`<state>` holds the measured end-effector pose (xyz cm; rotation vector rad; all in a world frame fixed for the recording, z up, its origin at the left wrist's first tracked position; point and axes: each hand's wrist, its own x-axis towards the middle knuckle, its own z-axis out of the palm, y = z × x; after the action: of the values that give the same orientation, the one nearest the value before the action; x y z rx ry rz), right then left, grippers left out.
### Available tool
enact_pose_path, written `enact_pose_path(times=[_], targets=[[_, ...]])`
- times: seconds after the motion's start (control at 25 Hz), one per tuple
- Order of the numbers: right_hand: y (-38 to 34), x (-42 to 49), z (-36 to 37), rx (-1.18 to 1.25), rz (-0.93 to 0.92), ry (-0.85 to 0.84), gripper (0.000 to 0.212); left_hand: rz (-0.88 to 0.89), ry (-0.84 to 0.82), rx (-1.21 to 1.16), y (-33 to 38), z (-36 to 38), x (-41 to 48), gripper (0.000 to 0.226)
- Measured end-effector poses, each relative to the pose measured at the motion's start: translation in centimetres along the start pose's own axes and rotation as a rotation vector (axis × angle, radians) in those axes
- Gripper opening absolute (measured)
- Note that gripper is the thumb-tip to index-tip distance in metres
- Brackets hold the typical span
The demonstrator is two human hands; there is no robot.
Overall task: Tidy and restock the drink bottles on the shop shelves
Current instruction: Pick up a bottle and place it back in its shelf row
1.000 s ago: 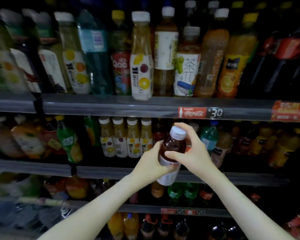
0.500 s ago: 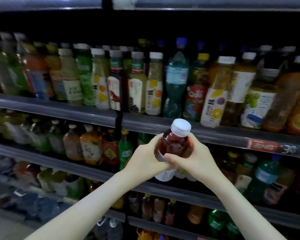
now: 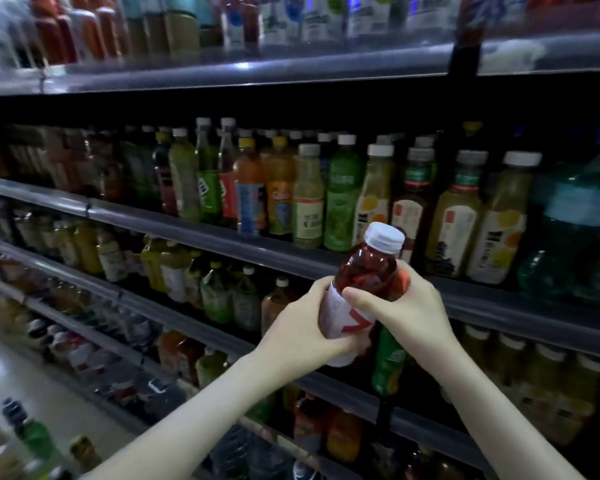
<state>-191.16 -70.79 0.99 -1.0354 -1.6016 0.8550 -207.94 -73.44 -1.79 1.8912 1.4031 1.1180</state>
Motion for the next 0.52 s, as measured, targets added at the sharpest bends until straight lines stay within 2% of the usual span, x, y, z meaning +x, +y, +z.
enact_pose_path(times=[0.12, 0.24, 0.32, 0.44, 0.52], targets=[[1.0, 1.2, 4.1, 0.038, 0.052, -0.145, 0.039, -0.134, 0.114, -0.034, -2.9, -1.4, -1.5, 0.064], [3.4, 1.4, 8.3, 0.072, 0.160, -0.378, 0.044, -0.269, 0.145, -0.114, -5.8, -2.6, -3.8, 0.049], [5.4, 0.9, 11.3, 0.116, 0.262, -0.528, 0.036, -0.376, 0.141, -0.177, -8.3, -3.3, -5.3, 0.043], [7.8, 0.4, 15.6, 0.116, 0.367, -0.606, 0.025, -0.499, 0.064, -0.313, -12.0, -5.0, -7.3, 0.051], [8.6, 0.3, 18.7, 0.112, 0.455, -0.608, 0.029, -0.570, 0.056, -0.386, -14.4, -7.6, -8.7, 0.042]])
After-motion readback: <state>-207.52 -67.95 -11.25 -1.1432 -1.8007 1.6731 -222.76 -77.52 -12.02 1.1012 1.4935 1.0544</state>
